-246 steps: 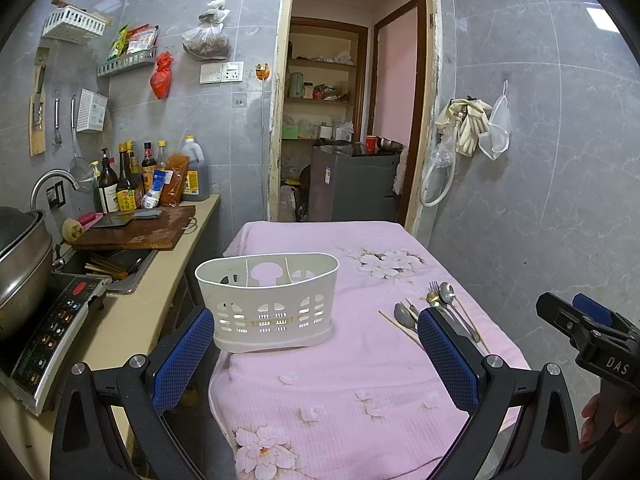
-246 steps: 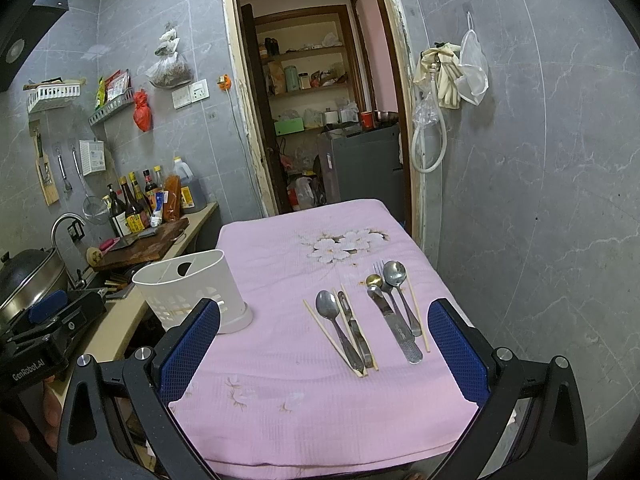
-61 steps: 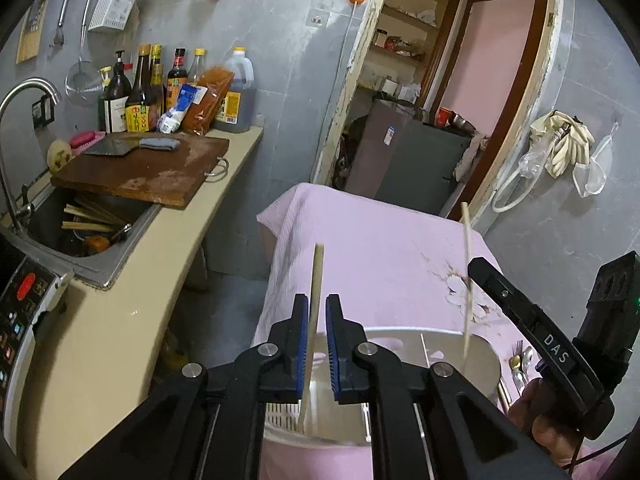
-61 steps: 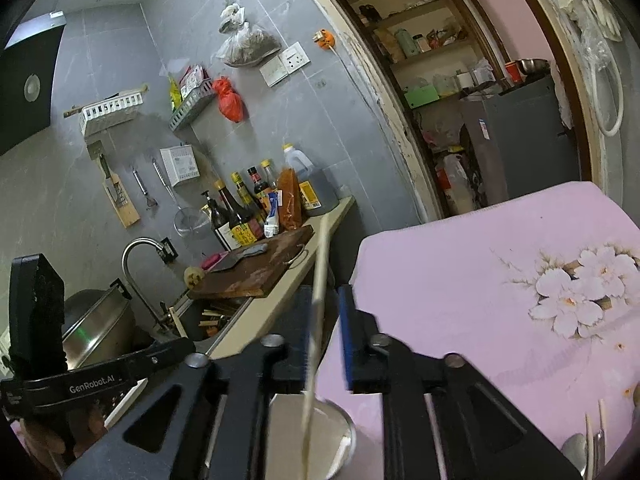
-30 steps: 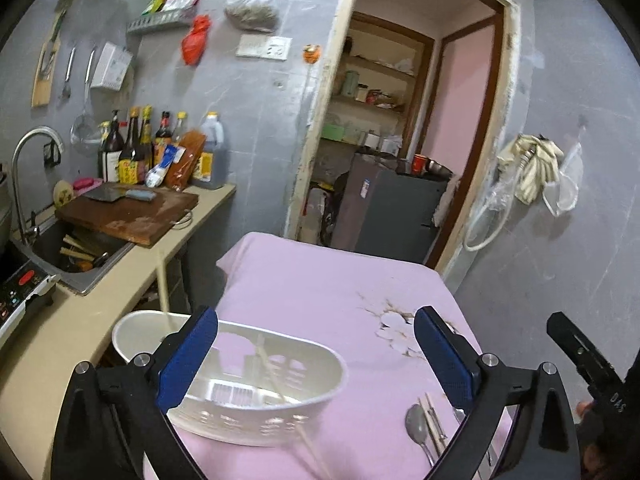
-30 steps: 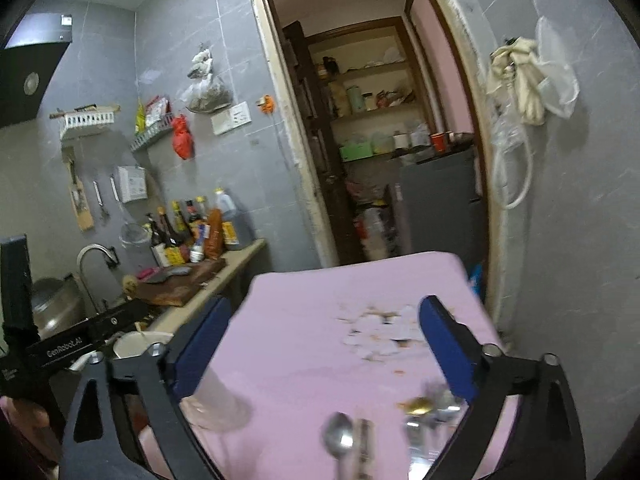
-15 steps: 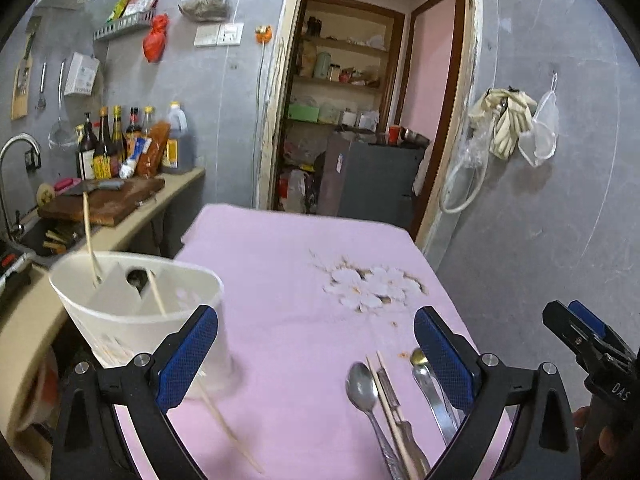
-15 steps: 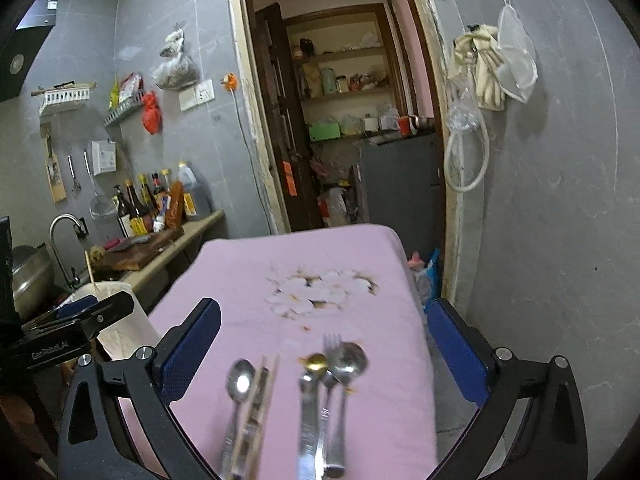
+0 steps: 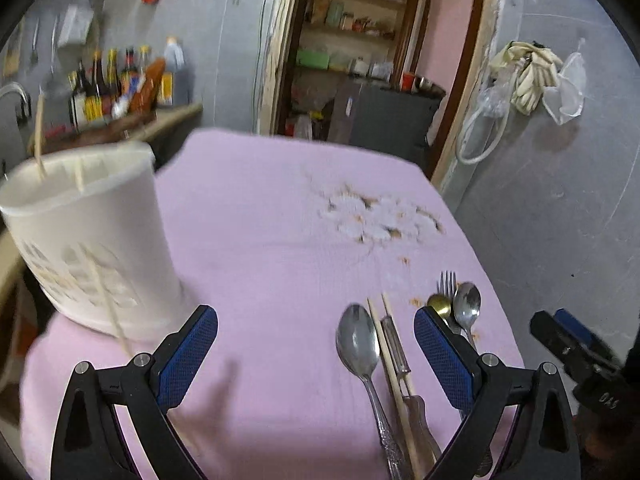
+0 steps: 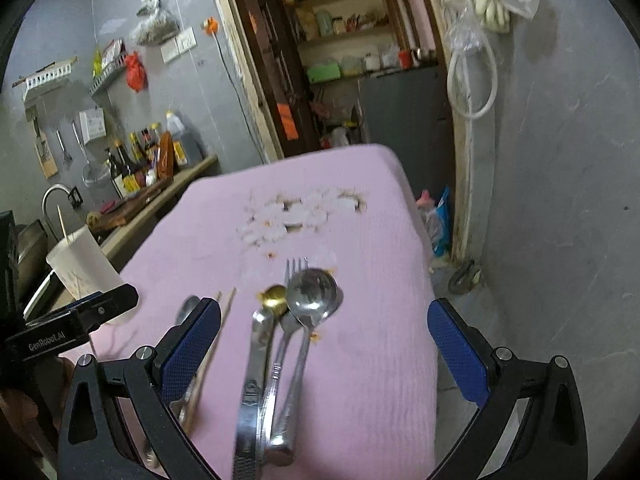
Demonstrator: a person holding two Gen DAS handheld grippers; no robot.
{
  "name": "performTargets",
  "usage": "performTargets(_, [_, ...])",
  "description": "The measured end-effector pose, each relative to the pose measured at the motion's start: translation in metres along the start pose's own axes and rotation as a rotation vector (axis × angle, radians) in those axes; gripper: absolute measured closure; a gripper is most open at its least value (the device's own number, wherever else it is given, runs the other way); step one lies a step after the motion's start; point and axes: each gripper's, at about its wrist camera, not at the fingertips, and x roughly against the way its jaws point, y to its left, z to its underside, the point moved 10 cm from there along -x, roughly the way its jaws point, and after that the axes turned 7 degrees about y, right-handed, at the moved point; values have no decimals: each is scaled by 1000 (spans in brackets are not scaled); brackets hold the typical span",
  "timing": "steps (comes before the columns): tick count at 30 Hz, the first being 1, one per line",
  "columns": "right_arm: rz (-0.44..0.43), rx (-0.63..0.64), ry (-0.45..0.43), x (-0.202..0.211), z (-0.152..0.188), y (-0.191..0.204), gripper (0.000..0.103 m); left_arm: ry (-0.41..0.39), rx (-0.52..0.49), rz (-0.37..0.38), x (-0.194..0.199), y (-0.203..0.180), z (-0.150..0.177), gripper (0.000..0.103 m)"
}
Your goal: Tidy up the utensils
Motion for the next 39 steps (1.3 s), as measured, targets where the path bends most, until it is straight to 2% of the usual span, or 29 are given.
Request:
performTargets(4, [-33, -9, 54, -24, 7, -4, 2, 86, 6, 29, -24, -2, 10, 5])
performTargets(9, [-101, -12, 123, -50, 12, -2, 25, 173, -11, 77, -43, -11, 22, 22])
performTargets(11, [-138, -13, 159, -60, 14, -2, 32, 205, -12, 97, -49, -13, 25, 34])
performTargets(12, [-154, -9, 171, -63, 15, 0, 35, 222, -12, 108, -53, -15, 27, 37])
performTargets(17, [-206, -19, 192, -73, 11, 1, 38, 241, -14, 127, -59, -20, 26, 47])
performTargets(19, [-220, -18, 202, -77, 7, -1, 47, 246, -8, 141, -62, -21, 24, 52])
performTargets(20, [-224, -8, 211, -80, 6, 1, 51, 250, -6, 153, -62, -21, 23, 60])
performTargets(22, [-237, 12, 223, -85, 5, 4, 54, 264, 5, 168, -66, -22, 23, 65])
performTargets(25, [-262, 61, 254, -94, 4, 11, 59, 273, 18, 188, -70, -22, 19, 70])
performTargets(29, [-301, 67, 284, -100, 6, 16, 65, 283, 34, 207, -75, -22, 15, 71])
performTargets(39, [-409, -4, 323, -104, 14, 12, 66, 300, 10, 192, -73, -22, 16, 71])
